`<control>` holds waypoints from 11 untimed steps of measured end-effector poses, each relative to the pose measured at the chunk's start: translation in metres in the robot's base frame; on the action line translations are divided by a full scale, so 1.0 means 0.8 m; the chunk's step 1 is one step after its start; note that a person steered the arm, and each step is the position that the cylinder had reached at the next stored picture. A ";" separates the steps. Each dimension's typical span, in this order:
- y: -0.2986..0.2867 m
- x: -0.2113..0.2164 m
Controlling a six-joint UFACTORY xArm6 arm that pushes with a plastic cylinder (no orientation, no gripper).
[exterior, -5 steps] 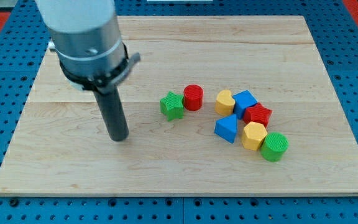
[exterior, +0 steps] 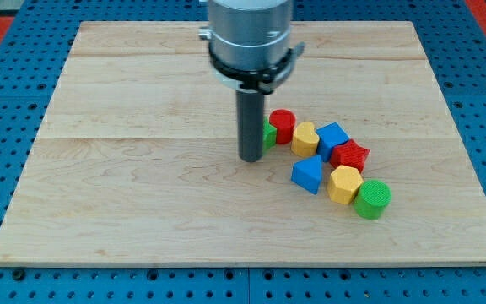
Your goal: Push the green star to the top center of the board
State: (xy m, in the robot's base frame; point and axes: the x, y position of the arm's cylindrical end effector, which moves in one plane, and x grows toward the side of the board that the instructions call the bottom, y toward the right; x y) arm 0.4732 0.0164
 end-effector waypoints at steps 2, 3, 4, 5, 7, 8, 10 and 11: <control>0.016 -0.074; 0.029 -0.119; 0.029 -0.173; 0.034 -0.227; 0.117 -0.228; 0.087 -0.276; 0.061 -0.261; 0.011 -0.253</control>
